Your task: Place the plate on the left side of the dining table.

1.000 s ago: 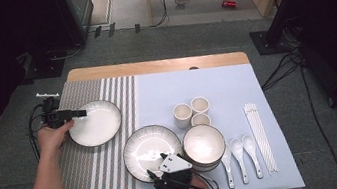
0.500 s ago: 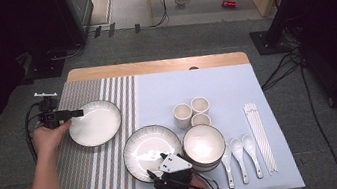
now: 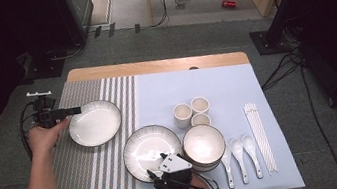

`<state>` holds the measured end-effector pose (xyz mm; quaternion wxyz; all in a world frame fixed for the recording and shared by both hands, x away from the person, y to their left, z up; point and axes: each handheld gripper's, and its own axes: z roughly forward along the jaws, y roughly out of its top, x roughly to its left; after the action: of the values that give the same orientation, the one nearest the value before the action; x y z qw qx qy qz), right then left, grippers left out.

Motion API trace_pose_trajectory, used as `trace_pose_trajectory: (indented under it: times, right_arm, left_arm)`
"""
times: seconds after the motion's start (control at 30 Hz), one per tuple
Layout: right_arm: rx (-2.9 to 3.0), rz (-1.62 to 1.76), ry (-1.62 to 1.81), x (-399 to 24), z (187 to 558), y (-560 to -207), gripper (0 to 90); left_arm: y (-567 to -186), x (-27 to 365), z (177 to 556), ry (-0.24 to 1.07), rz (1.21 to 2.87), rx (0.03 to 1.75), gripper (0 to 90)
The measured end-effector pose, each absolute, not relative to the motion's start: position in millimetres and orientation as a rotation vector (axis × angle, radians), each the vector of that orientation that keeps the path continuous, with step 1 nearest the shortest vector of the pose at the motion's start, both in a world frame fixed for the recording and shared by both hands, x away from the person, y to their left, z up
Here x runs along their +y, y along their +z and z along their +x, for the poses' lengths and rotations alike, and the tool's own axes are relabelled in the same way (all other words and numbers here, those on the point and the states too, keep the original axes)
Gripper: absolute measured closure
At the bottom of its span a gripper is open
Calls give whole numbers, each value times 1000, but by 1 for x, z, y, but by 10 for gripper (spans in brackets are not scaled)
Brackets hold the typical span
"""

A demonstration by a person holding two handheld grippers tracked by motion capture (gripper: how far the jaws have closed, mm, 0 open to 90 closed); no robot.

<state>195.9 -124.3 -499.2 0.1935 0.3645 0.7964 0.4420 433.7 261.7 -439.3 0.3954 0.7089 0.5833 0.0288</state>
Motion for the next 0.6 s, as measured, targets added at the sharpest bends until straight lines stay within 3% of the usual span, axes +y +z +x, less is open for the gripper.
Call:
trace_pose_trajectory:
  times: [0.6]
  right_arm:
    - [2238, 1017, 1239, -124, 197, -499, 320]
  left_arm:
    - [-421, 230, 417, 113, 1863, 1278, 483]
